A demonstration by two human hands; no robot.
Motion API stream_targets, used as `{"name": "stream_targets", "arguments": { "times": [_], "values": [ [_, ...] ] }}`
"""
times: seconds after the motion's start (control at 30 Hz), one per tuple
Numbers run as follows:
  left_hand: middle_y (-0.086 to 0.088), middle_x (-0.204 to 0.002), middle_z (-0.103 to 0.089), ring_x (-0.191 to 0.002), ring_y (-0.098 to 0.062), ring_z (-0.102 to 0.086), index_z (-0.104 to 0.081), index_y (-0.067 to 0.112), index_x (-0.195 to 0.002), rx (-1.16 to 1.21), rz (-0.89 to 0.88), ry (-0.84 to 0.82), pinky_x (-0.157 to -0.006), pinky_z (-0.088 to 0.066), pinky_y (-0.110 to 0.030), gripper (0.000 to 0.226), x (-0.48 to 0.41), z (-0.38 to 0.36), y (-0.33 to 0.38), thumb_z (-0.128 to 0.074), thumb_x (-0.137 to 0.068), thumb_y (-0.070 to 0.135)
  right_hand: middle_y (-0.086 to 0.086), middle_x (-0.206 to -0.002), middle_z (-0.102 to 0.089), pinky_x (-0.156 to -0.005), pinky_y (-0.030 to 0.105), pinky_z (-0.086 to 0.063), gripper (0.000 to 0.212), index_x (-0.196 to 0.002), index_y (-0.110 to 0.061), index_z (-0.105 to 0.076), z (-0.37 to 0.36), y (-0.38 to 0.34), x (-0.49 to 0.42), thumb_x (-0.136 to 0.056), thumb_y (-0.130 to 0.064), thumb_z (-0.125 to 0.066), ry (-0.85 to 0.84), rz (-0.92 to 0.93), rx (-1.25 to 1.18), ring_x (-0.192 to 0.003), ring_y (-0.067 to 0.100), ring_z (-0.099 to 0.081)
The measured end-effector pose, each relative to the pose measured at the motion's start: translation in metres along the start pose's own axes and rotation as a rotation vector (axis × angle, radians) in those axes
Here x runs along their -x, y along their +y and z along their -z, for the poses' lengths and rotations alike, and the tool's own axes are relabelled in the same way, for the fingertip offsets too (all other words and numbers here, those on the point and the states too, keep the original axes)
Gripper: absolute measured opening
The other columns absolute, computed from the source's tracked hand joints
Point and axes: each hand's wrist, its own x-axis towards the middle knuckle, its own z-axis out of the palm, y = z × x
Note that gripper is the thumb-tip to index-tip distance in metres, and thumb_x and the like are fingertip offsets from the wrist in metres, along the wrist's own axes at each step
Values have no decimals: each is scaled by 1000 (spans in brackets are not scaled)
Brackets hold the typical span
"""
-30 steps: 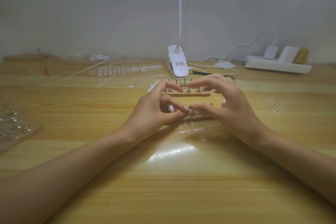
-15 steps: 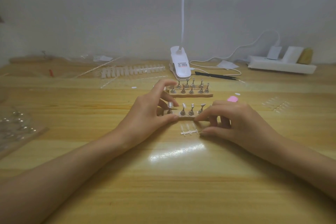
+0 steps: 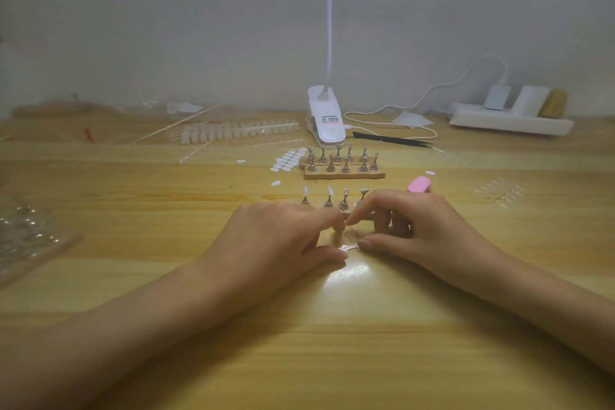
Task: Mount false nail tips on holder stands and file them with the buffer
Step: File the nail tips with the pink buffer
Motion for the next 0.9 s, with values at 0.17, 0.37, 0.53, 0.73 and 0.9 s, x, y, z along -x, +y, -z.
{"name": "stream_targets", "arguments": {
  "times": [0.17, 0.37, 0.53, 0.73, 0.9],
  "values": [
    [20, -62, -41, -63, -5, -42, -63, 39, -98, 65, 9, 7, -54, -36, -25, 35, 1, -3, -2, -44, -82, 64, -16, -71, -56, -57, 17, -36, 17, -86, -35, -66, -1, -1, 2, -82, -25, -79, 12, 5, 5, -62, 7, -47],
    [18, -70, -55, -68, 4, -52, -56, 43, -104, 176, 99, -49, -58, -38, -21, 33, 1, -5, -6, -54, -79, 65, -21, -72, -57, -57, 16, -35, 9, -80, -34, -64, -2, -6, 0, -81, -41, -71, 6, 12, 71, -64, 4, -51],
    [23, -76, -57, -73, 6, -53, -53, 44, -102, 241, 116, -96, -59, -38, -23, 28, -1, -6, -6, -57, -80, 61, -17, -74, -61, -56, 16, -36, 13, -78, -30, -60, -4, -9, 1, -88, -31, -69, 49, -4, 33, -60, 6, -52],
    [17, -75, -57, -70, 3, -53, -50, 43, -107, 243, 118, -101, -58, -38, -24, 29, -1, -9, -5, -54, -83, 58, -3, -71, -67, -47, 12, -40, 18, -76, -17, -60, 1, -12, 1, -91, -12, -70, 90, -57, -229, -43, 4, -54],
    [16, -77, -57, -55, 6, -44, -35, 44, -112, 179, 45, -3, -59, -49, -31, 39, 0, -6, -3, -45, -80, 65, -14, -69, -72, -54, 11, -41, 5, -79, -20, -76, 1, -17, 3, -84, -18, -76, 84, 8, -158, -50, 4, -54]
  ]
}}
